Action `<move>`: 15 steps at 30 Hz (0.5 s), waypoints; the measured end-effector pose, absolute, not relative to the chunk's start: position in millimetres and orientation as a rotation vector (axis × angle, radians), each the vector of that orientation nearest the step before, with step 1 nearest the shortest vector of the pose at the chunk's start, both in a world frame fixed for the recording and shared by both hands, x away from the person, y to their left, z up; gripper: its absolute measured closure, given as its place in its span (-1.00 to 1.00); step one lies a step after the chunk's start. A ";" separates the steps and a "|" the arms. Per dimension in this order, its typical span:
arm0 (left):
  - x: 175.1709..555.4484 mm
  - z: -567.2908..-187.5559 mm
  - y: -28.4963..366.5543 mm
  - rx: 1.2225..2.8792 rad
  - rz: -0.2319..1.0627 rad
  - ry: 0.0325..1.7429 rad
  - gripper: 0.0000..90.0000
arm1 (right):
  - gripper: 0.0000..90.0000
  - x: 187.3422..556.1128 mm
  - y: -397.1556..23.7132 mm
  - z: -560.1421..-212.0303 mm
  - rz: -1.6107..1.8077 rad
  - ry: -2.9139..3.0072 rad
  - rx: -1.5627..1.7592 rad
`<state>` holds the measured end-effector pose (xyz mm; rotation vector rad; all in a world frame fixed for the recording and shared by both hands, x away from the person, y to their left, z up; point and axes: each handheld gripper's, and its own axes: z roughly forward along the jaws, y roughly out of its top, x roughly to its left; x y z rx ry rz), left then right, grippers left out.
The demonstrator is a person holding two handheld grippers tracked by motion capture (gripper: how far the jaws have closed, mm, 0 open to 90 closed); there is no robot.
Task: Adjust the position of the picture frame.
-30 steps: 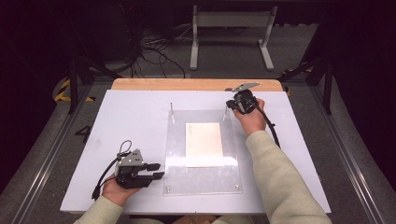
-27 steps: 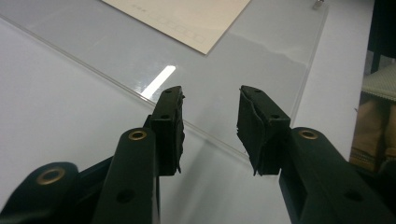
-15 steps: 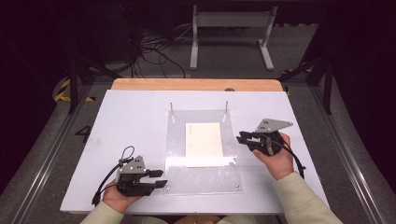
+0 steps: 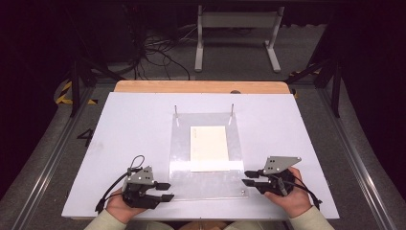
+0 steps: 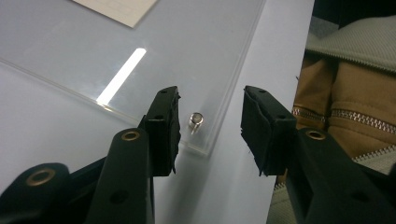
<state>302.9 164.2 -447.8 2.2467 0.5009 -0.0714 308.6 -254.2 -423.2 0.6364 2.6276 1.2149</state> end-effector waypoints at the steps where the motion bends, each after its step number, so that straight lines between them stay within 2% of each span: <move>1: 302.9 -448.5 163.1 2.257 -0.077 0.492 0.27 | 0.53 307.3 -253.0 -426.0 1.208 2.646 0.625; 11: 304.4 -456.5 158.1 2.287 -0.084 0.481 0.29 | 0.64 304.6 -243.3 -445.5 1.133 2.781 0.553; 15: 306.0 -457.4 158.9 2.278 -0.089 0.484 0.38 | 0.71 303.8 -242.2 -446.2 1.143 2.780 0.551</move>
